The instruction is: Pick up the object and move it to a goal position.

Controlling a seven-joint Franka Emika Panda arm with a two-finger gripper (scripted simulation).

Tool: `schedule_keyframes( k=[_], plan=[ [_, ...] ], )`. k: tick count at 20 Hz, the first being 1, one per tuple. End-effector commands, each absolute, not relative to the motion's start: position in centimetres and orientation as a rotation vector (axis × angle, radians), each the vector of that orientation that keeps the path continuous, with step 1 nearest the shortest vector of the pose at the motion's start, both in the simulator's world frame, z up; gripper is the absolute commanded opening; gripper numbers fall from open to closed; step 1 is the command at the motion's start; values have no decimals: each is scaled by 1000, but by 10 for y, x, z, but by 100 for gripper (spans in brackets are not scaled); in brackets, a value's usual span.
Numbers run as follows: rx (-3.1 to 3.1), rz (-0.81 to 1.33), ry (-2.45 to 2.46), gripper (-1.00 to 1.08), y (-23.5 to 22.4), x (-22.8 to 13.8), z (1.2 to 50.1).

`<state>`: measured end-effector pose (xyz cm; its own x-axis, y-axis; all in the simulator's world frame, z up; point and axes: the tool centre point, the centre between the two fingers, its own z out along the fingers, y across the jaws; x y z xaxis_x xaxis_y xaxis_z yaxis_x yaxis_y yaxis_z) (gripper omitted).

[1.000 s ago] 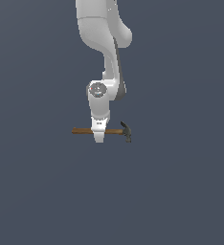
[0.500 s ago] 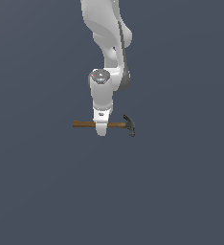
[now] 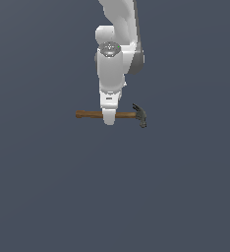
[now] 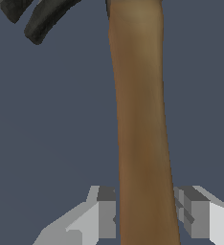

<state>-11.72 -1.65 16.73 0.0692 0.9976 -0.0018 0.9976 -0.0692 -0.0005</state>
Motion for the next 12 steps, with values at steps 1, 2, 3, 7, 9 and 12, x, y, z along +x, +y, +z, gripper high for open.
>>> schedule_keyframes(
  k=[1, 2, 3, 7, 9, 12],
  plan=[
    [2295, 2, 2143, -100, -9, -120, 193],
    [2295, 2, 2143, -100, -6, -122, 203],
    [2296, 3, 2143, -100, -4, -123, 213],
    [2297, 4, 2144, -100, 7, -129, 252],
    [2297, 4, 2144, -100, 12, -131, 270],
    [2298, 4, 2144, -100, 18, -134, 295]
  ],
)
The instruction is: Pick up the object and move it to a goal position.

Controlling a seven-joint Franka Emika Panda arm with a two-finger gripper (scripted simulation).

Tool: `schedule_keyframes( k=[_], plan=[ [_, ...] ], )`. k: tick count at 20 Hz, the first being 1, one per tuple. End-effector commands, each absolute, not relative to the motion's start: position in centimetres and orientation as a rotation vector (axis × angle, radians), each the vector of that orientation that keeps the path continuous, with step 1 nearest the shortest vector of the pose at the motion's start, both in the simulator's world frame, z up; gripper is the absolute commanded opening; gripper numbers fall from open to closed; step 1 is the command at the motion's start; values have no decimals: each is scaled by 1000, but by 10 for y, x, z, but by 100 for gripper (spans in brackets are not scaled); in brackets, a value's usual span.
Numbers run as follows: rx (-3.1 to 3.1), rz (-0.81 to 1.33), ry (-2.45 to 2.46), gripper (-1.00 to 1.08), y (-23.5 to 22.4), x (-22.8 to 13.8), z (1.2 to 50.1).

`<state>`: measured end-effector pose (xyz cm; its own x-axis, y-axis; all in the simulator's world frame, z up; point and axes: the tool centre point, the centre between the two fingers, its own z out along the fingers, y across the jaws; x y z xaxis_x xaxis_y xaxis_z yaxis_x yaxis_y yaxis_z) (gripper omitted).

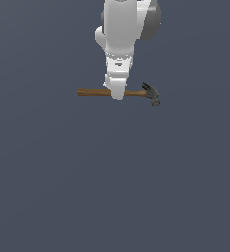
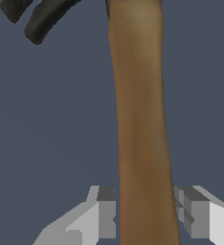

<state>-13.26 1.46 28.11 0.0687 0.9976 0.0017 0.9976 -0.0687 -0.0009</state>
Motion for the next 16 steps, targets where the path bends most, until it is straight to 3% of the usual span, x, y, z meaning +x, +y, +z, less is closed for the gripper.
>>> schedule_keyframes(
  k=[1, 16],
  plan=[
    [-2297, -3, -2142, -100, 20, -135, 302],
    [-2301, 0, -2139, -100, 32, -139, 357]
  ],
)
